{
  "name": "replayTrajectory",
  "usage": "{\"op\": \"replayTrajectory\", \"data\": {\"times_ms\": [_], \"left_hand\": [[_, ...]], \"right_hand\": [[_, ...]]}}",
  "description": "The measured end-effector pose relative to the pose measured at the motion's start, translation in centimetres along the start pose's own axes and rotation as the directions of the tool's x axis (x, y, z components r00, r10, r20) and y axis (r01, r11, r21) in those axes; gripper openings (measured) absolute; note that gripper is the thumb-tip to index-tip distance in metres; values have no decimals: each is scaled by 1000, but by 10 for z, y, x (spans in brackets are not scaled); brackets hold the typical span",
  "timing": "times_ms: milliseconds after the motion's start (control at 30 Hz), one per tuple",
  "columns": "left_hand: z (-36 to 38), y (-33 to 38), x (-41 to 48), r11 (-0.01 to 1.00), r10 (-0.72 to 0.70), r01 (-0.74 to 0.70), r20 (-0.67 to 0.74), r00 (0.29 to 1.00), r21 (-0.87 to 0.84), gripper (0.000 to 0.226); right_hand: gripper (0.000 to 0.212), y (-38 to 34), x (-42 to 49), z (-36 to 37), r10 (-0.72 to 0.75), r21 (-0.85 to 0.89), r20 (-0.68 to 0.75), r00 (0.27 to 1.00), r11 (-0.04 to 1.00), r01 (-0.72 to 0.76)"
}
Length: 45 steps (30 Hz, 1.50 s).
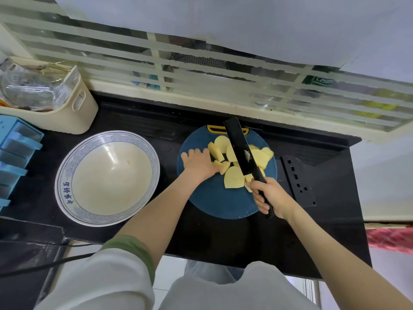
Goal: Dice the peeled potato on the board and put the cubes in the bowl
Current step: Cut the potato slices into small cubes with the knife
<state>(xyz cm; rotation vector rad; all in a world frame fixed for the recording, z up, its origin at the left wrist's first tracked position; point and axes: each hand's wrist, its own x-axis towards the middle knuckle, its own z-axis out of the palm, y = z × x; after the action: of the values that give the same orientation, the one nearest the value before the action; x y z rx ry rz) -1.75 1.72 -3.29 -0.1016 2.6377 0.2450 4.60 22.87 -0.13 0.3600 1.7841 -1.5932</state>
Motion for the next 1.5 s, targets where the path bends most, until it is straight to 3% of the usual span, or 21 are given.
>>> {"op": "replayTrajectory", "data": {"times_ms": [267,400,467,633,767,933,1133,1300,1367,1500], "left_hand": [[0,-12,-3,997,-28,25,-40,999,-70,71],[1,-27,-19,984,-135,99,-261,956,-145,66],[4,-35,-28,982,-163,132,-249,955,-136,73],[21,-46,-42,1000,6,-7,-44,999,-16,78],[28,-47,-48,992,115,-120,-101,988,-41,43],[34,-48,-51,964,258,-262,-78,963,-37,38],[37,-49,-54,920,367,-372,-64,928,-122,58],[33,-56,-60,934,358,-354,-98,929,55,92],[33,-66,-61,940,339,-332,-118,933,73,83],[37,-79,-63,967,254,-251,-122,959,39,44]], "right_hand": [[39,3,-2,-1,0,-52,-61,998,999,-4],[42,-1,-2,7,-6,-79,-101,995,997,-2],[41,-2,-3,13,-15,-88,-122,992,996,4],[38,0,-1,26,-17,-101,-182,983,995,-1],[36,5,-2,34,-22,-94,-213,977,996,2],[34,18,-7,40,-19,-102,-233,972,995,-5],[26,31,-12,45,-11,-90,-261,965,996,-13],[28,34,-14,45,-23,-93,-266,964,996,-2],[27,33,-12,46,-23,-110,-256,966,994,-5],[26,32,-8,49,-22,-134,-231,973,991,-10]]}}
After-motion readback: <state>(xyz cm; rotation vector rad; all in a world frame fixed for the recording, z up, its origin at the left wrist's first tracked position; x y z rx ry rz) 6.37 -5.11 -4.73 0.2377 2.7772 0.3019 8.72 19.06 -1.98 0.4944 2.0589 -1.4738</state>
